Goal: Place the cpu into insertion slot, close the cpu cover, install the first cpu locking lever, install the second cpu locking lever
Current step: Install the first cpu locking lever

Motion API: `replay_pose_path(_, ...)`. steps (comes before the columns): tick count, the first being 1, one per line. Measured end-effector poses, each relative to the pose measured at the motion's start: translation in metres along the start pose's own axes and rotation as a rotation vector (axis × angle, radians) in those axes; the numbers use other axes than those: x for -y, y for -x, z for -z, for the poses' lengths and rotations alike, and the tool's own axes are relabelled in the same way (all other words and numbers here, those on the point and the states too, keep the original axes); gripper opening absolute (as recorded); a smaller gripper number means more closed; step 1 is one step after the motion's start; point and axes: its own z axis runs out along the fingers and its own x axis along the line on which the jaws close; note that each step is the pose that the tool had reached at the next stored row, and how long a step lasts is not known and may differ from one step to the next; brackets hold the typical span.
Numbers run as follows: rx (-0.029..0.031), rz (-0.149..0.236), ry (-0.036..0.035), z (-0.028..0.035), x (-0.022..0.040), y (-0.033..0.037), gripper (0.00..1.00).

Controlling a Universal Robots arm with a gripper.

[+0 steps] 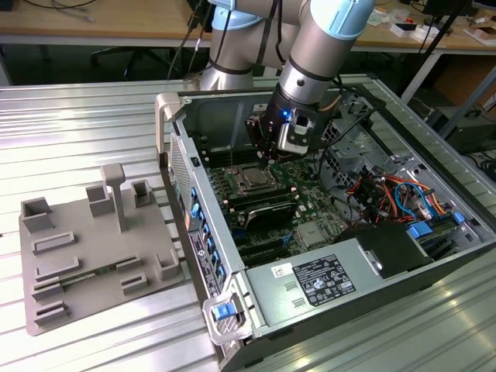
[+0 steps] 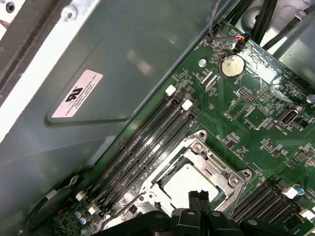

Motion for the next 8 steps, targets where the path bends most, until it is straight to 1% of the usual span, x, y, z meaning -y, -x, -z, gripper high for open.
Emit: replay_pose_path(8, 0.0014, 0.031, -0.0026, 0.0, 0.0, 0.0, 0.11)
